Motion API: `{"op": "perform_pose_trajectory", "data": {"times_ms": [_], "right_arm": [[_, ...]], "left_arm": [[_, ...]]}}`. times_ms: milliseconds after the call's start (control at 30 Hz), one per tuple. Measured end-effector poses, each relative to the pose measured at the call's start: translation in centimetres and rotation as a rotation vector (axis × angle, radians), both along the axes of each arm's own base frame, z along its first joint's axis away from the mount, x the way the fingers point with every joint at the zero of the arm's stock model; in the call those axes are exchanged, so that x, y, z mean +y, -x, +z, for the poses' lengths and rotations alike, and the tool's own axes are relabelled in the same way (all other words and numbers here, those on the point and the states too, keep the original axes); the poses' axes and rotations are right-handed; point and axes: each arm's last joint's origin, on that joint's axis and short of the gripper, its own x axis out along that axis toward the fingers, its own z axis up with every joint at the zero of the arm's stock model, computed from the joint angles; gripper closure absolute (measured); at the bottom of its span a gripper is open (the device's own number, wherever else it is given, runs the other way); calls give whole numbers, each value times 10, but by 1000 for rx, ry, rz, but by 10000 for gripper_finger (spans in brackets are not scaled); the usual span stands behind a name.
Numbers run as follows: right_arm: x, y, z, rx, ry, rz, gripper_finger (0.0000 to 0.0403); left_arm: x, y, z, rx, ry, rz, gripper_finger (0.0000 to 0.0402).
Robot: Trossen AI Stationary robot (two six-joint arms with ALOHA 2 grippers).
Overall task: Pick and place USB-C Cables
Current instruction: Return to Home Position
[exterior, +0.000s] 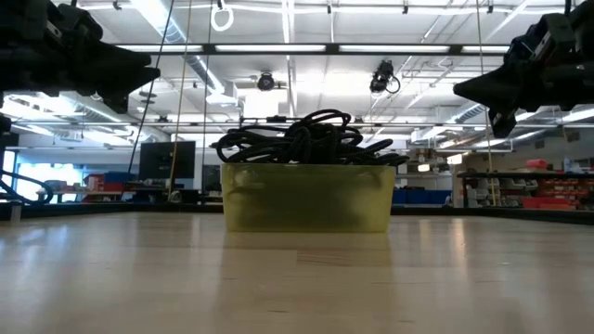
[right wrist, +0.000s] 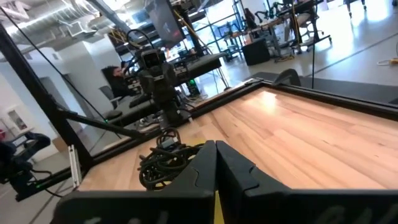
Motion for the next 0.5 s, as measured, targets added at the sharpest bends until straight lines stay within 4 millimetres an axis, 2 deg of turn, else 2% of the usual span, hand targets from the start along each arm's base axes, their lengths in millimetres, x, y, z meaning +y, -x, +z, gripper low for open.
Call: {"op": "perform_pose_trajectory", "data": {"times_ms": [200,300,367,500], "right_arm": [[0,0,0,-2,-5,-3,399],[0,0,0,-1,-2,-6,398],[0,0,0,9,28,-8,400],[0,0,-2,32,74,-19,400]], "left_arm": [[0,0,0,0,0,0,258],[0,0,-1,10,-32,-1,273],[0,0,-1,17,-84,-2,302],[0,-1,-6,82,-173,4,386]]}}
